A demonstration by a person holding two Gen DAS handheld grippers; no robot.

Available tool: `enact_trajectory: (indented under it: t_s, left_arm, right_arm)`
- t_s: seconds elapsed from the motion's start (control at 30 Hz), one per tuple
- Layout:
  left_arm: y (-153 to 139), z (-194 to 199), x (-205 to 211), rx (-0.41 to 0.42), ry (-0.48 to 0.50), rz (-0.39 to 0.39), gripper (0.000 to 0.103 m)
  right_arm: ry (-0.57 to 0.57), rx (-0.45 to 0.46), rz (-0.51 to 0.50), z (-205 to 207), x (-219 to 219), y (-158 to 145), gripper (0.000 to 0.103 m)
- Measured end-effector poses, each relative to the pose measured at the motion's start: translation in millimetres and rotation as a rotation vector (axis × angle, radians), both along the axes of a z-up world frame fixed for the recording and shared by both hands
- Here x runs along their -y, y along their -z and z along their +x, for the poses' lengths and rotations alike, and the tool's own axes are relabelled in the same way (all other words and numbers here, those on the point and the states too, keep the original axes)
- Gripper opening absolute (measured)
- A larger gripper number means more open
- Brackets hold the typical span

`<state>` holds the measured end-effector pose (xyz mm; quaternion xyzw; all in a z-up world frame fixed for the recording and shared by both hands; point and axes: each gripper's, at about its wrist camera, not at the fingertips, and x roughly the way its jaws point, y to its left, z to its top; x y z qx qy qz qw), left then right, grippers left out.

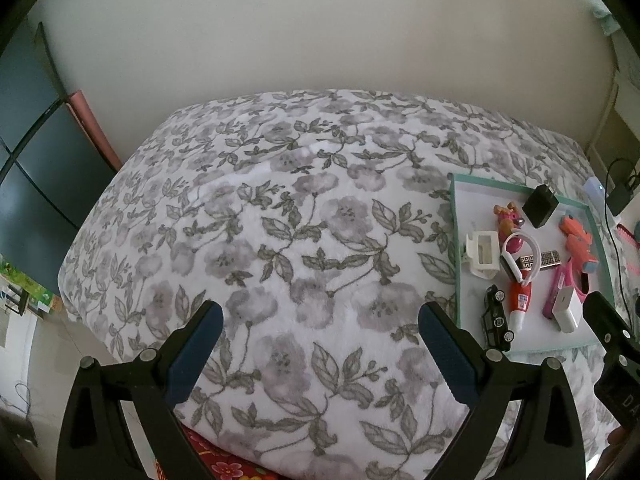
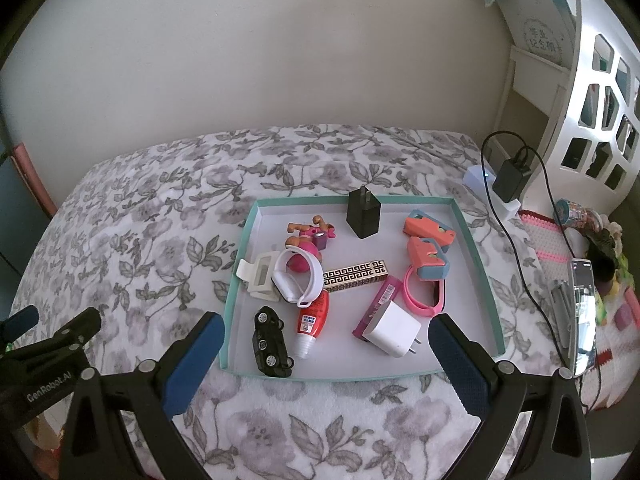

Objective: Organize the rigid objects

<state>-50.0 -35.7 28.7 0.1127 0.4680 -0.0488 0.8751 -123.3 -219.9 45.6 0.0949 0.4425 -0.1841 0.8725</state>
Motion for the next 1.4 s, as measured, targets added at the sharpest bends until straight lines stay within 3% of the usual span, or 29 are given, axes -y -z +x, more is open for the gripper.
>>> enact_trajectory:
  t_s: [1.4]
  left_arm:
    - [-0.2,1.4,1.3,0.000,-0.007,-0.004,0.098]
  right_arm:
    - [-0.002,-0.015,0.003,2.3,5.0,6.3,0.103]
